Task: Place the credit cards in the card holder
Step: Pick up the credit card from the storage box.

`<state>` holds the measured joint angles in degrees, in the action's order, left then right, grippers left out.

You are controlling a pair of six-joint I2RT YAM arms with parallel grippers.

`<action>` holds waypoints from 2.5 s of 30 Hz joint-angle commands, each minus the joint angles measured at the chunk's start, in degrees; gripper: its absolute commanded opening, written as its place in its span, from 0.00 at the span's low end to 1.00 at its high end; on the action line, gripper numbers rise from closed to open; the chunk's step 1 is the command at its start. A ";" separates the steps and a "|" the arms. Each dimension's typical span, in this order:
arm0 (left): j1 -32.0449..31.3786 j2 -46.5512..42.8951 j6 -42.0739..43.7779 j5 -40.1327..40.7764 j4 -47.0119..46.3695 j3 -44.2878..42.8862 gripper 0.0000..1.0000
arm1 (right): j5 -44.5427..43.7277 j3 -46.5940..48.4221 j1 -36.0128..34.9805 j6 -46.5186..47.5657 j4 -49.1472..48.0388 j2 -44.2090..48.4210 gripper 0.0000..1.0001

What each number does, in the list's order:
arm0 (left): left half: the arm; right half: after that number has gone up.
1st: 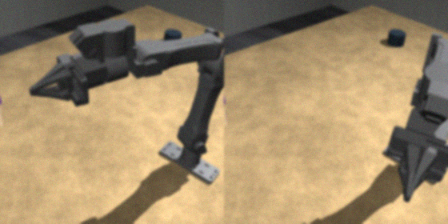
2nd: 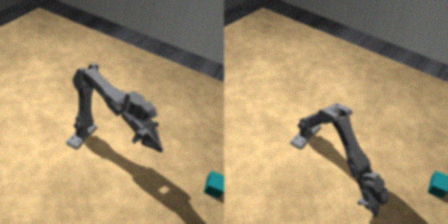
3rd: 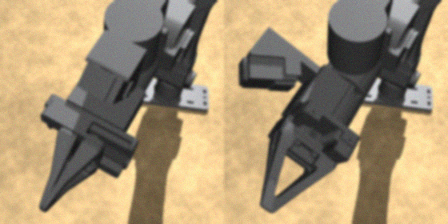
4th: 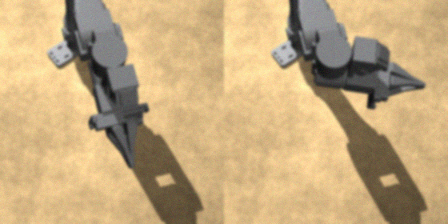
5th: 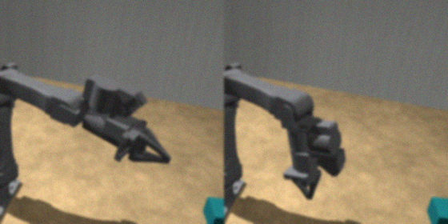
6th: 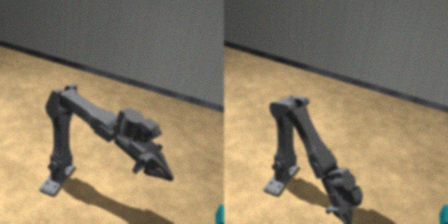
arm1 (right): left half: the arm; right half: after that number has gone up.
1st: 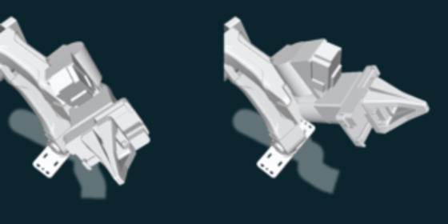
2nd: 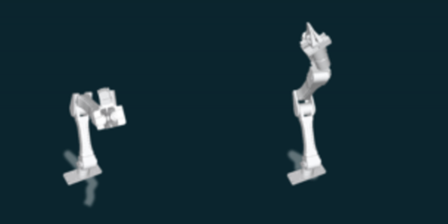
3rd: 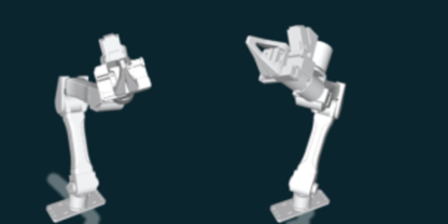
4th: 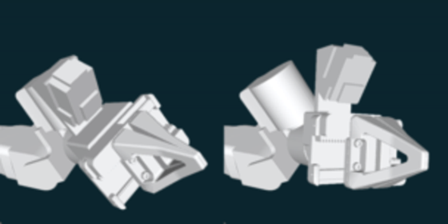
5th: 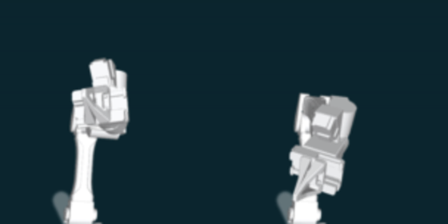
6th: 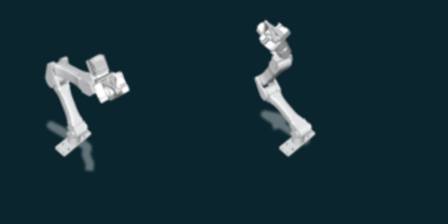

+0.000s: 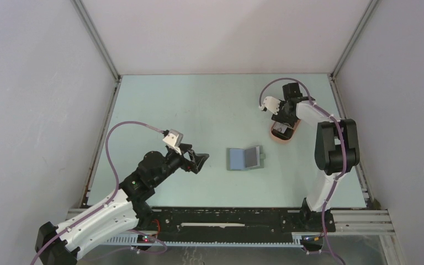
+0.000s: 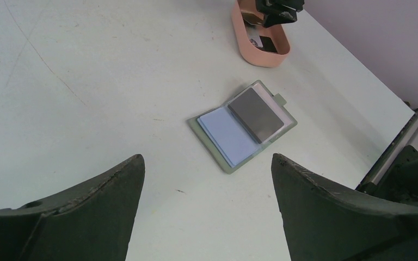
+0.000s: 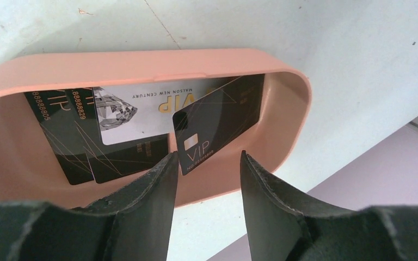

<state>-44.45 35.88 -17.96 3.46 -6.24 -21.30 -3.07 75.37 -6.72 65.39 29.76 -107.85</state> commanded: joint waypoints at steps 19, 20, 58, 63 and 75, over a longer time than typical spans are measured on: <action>0.32 -0.20 0.65 0.23 -1.41 0.21 0.91 | 1.93 -0.17 0.41 -2.28 0.13 1.85 0.61; 0.32 -0.19 0.69 0.30 -1.33 0.25 0.91 | 1.60 -0.20 0.33 -2.31 -0.11 1.10 0.62; 0.40 0.06 1.08 0.56 -1.36 0.09 0.91 | 1.58 -6.67 1.27 -1.79 -14.18 4.97 0.57; 0.41 -0.11 0.92 0.58 -1.32 0.20 0.91 | 1.90 -7.12 1.36 -1.99 -14.56 6.77 0.56; 0.41 -0.27 0.82 0.48 -1.32 0.21 0.91 | 0.70 -7.15 1.83 -2.78 -16.26 7.09 0.54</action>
<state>-44.42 36.21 -17.98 3.42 -6.26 -21.30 -1.89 68.29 -5.30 63.70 16.36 -102.26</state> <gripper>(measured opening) 0.907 0.552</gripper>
